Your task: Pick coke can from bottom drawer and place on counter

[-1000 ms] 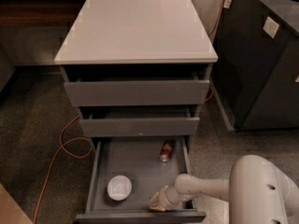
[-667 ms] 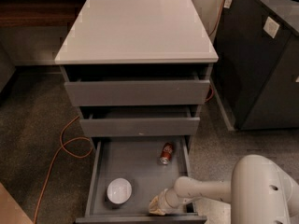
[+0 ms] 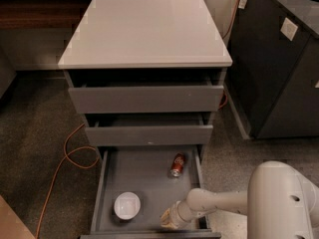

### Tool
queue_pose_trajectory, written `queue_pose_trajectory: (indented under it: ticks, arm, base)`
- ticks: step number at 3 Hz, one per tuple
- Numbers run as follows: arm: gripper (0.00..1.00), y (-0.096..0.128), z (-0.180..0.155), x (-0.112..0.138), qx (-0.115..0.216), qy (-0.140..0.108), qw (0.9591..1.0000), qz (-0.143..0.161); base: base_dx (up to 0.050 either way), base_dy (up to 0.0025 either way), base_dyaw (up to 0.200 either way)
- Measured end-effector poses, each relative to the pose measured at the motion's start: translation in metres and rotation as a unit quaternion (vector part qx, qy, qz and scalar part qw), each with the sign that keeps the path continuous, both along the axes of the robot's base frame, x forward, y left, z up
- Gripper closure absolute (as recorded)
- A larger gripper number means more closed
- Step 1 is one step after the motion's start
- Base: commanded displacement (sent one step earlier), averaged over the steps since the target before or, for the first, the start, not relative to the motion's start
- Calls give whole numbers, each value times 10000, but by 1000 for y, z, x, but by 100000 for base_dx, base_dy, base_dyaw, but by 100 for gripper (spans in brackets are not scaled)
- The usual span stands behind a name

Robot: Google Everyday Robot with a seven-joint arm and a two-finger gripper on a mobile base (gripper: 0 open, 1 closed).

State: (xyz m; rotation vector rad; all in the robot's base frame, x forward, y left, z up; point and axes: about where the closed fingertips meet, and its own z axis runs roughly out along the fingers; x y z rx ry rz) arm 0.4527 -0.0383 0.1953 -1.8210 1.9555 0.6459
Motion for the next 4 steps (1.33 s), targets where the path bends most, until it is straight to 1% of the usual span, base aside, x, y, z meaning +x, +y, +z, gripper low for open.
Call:
queue_pose_trajectory:
  ticks: [1, 2, 3, 4]
  arm:
    - [67, -16, 16, 16, -276, -260, 9993, -33]
    - [43, -33, 31, 35, -428, -512, 9978, -10]
    - [20, -43, 42, 48, -404, -695, 9968, 16]
    - [0, -57, 57, 67, -184, -1082, 9935, 302]
  base:
    - [0, 0, 0]
    - [0, 0, 0]
    - [0, 0, 0]
    - [0, 0, 0]
